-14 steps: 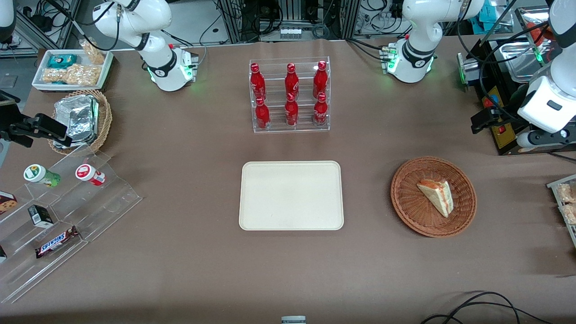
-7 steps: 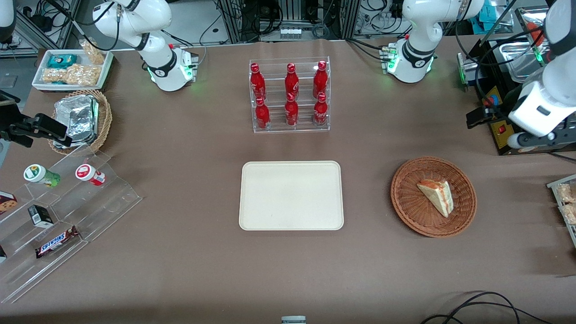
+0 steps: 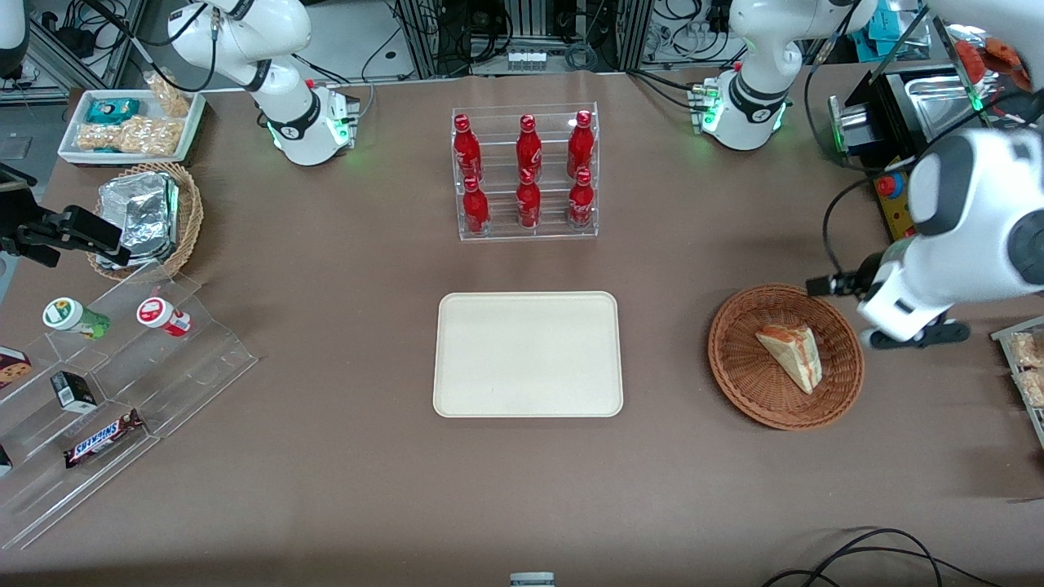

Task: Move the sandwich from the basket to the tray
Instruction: 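Move the left gripper down over the sandwich in the wicker basket, then close the left gripper on the wrapped sandwich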

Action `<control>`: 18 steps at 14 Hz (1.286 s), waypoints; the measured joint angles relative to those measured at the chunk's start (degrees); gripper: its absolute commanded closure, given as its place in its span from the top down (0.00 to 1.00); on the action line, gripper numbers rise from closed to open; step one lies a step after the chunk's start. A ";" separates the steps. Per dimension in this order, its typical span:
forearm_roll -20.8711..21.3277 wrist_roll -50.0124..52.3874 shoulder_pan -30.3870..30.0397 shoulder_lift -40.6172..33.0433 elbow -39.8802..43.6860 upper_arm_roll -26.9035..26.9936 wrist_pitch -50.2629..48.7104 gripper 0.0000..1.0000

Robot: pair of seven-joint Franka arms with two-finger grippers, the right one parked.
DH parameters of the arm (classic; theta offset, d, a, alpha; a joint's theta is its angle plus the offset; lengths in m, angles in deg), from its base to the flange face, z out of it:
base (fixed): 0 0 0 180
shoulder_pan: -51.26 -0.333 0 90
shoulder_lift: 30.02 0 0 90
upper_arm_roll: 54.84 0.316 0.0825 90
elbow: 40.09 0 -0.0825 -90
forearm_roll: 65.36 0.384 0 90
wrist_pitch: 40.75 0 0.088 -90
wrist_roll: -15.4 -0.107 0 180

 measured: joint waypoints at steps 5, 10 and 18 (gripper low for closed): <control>-0.06 17.71 -0.80 1.40 -8.57 0.08 14.41 1.00; 0.05 38.78 -0.71 4.07 -14.39 -0.17 29.39 0.94; 0.03 42.18 -0.85 6.61 -14.05 -0.12 29.86 0.00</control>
